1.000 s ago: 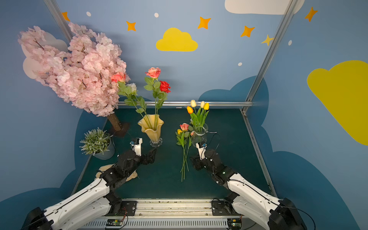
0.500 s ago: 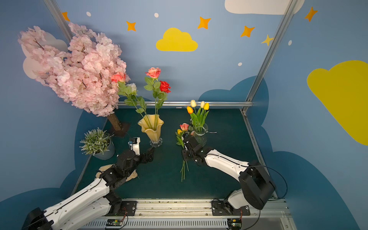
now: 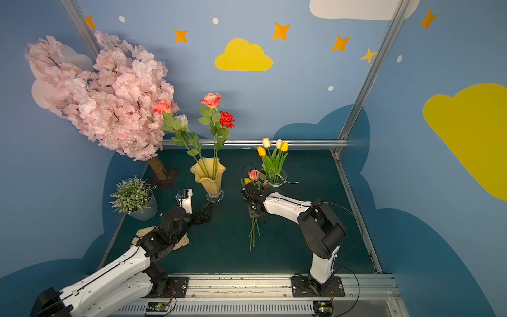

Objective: Arrange the flowers in different vases according to their variety
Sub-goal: Pick up the flower at the center of the board.

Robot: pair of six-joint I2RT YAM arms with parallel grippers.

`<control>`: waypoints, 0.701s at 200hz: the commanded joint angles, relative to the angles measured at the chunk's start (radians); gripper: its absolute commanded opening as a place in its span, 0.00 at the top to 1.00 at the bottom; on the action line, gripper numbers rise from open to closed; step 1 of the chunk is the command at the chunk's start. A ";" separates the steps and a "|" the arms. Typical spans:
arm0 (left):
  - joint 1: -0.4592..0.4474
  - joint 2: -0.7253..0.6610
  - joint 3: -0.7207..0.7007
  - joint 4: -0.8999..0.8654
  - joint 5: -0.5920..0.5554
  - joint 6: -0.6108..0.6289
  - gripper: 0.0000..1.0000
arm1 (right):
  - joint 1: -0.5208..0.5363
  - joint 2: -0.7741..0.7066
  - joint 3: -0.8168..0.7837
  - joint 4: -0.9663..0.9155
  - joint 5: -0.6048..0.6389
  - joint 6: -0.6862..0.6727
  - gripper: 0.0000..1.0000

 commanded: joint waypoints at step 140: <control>0.004 -0.024 0.029 -0.003 -0.006 0.010 0.00 | 0.002 0.088 0.090 -0.026 0.032 0.071 1.00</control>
